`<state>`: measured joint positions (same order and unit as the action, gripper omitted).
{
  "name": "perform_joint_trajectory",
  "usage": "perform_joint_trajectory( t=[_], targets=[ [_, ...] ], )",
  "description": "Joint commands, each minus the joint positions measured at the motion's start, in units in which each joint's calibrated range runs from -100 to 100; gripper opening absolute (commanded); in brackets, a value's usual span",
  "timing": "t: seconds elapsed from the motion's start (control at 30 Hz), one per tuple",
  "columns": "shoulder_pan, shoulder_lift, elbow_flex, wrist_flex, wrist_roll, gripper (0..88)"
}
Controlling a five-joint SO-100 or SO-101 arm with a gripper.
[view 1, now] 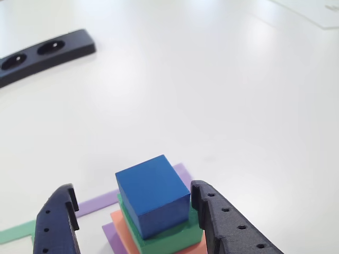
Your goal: Tower of hanoi
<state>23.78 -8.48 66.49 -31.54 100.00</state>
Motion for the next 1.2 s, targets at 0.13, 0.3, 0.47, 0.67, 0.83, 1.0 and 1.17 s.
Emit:
perform_joint_trajectory(
  t=[0.13, 0.3, 0.47, 0.67, 0.83, 1.0, 1.17],
  targets=[
    [-1.33, -0.01, -2.48, -2.09, 0.0, 16.0],
    [-1.78, 0.23, -2.57, -2.66, 0.0, 12.8],
    [-2.01, 0.31, -2.57, -2.98, 0.0, 9.5],
    [-1.78, 0.39, -2.84, -3.06, 0.0, 6.1],
    [-1.4, 0.55, -2.75, -2.98, 0.0, 4.2],
    [-1.02, -0.33, -2.57, -1.85, 0.0, 3.1],
    [-1.25, -4.74, -3.02, 3.33, 0.0, 3.1]
  ],
)
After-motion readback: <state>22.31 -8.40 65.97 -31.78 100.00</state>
